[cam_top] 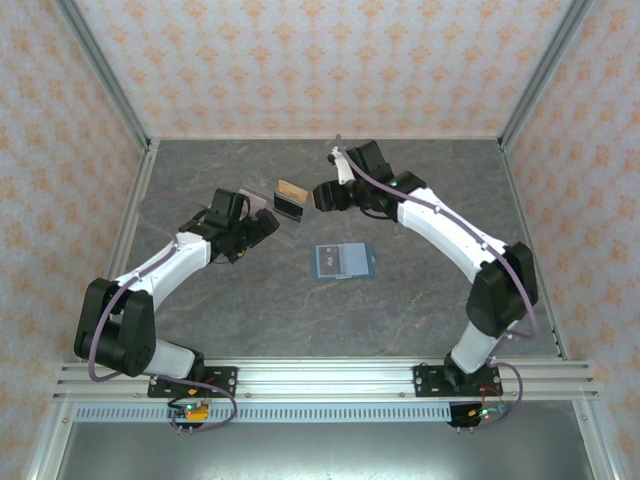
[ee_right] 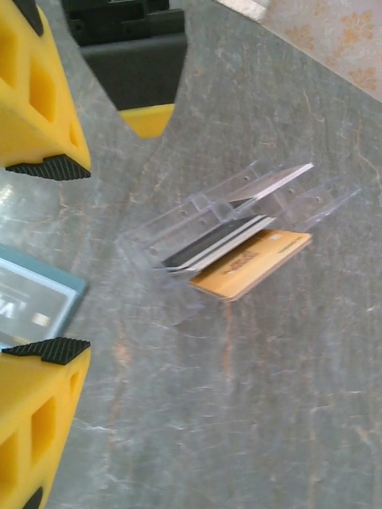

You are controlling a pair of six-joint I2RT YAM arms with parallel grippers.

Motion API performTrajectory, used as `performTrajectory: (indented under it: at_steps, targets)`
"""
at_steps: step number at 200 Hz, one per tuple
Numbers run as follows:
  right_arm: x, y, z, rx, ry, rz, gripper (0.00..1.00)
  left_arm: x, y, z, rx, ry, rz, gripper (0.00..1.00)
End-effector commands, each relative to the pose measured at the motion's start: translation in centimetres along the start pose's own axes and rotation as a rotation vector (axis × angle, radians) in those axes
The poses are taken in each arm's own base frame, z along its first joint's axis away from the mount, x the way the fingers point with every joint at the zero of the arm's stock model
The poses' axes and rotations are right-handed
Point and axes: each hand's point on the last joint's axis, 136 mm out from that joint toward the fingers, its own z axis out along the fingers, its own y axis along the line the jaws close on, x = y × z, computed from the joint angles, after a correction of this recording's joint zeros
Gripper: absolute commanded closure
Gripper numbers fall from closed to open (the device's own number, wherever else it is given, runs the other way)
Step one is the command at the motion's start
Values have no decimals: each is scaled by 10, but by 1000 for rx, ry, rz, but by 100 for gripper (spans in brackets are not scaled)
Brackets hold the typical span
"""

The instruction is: Take the credit cards out of the card holder

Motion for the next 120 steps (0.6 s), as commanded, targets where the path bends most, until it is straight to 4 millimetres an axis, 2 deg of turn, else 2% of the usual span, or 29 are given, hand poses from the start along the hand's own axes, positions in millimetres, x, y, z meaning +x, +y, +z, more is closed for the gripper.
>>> performTrajectory:
  at_steps: [1, 31, 47, 76, 120]
  targets:
    - [31, -12, 3, 30, 42, 168, 40, -3, -12, -11, -10, -24, 68, 0]
    - [72, -34, 14, 90, 86, 251, 30, 5, -28, -12, -7, -26, 123, 0]
    - [87, -42, 23, 112, 115, 269, 29, 11, -34, -10, -6, -28, 140, 0]
    - [99, -49, 39, 105, 141, 304, 30, 26, -43, -4, 8, 3, 148, 0]
    - [114, -73, 55, 154, 163, 401, 36, 51, -57, 8, 23, 41, 158, 0]
